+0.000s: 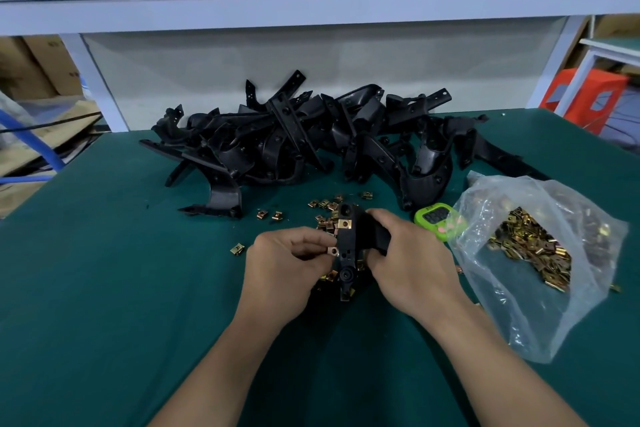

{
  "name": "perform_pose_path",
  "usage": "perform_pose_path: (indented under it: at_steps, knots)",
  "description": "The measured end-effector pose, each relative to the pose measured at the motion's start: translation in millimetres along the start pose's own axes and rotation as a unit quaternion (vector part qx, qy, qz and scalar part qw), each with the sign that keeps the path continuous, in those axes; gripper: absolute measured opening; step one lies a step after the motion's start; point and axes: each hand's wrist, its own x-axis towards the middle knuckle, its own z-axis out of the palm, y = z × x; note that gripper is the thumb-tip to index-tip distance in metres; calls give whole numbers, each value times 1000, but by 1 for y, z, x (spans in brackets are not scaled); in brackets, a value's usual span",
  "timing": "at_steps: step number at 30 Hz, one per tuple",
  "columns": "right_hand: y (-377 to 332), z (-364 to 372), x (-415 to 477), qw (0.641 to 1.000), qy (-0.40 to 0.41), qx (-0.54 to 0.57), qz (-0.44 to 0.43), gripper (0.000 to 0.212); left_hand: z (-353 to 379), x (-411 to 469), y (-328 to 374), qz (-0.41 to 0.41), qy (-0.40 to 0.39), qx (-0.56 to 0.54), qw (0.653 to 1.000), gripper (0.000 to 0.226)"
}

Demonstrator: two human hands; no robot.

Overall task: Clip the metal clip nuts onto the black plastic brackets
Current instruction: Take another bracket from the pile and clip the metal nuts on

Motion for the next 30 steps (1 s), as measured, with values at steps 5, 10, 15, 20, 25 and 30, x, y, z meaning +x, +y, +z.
perform_pose_path:
  at_steps: [5,10,15,20,25,30]
  knots:
    - [1,0,1,1000,8,11,12,50,0,1,0,-28,-18,-15,999,34]
    - [2,-3,2,1000,9,9,22,46,2,2,0,-36,-11,-26,999,30]
    - [-1,-3,1,1000,0,11,19,49,2,3,-1,-33,-33,-54,997,30]
    - [-1,-3,0,1000,-6,14,8,52,-2,3,-1,-25,-47,-66,996,29]
    - [1,-4,2,1000,-12,24,8,57,2,3,2,-20,-45,-97,994,32]
    - [-1,-4,-1,1000,-5,19,1,53,1,-2,4,-30,-65,-102,992,38]
